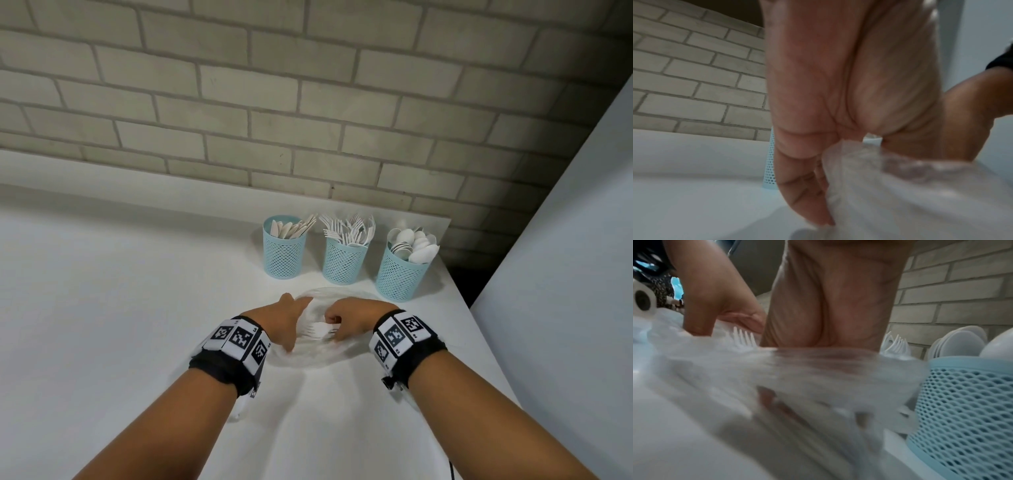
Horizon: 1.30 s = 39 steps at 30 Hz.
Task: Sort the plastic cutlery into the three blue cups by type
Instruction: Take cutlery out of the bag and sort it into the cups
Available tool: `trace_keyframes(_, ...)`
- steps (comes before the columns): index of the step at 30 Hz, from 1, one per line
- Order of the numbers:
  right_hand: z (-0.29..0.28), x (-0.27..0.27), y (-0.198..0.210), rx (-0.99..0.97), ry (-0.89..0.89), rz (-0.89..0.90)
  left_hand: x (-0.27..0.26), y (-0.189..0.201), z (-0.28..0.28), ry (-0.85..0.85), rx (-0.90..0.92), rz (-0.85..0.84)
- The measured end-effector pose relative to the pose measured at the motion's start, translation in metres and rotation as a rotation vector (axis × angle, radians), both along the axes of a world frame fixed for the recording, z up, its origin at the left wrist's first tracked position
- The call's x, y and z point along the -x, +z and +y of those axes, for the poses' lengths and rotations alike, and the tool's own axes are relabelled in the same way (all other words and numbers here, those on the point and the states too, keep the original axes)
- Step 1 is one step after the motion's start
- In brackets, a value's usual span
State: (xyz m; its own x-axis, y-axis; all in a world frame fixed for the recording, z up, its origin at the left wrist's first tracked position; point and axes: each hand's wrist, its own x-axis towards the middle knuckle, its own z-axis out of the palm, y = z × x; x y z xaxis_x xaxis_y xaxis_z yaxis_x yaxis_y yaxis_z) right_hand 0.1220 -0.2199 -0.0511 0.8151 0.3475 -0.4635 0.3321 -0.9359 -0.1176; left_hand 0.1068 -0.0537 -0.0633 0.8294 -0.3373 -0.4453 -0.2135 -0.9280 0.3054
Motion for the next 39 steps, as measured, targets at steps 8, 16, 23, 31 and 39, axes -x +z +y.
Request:
trace_keyframes(8, 0.001, 0.007, -0.001, -0.050, 0.002, 0.068, -0.002, -0.003, -0.002, 0.021, -0.017, 0.021)
trace_keyframes(16, 0.013, 0.012, -0.006, 0.041, 0.047, -0.012, -0.004, 0.002, -0.001, 0.010, 0.083, -0.027)
trace_keyframes(23, 0.014, 0.014, -0.011, 0.046, 0.030, -0.064, 0.000, 0.007, -0.002, -0.023, 0.246, 0.035)
trace_keyframes(31, 0.003, 0.009, -0.011, -0.116, -0.024, 0.021, -0.008, -0.005, -0.001, 0.087, 0.261, -0.058)
trace_keyframes(39, 0.004, 0.005, -0.018, -0.164, -0.039, -0.012, -0.014, -0.007, -0.001, 0.164, 0.416, -0.142)
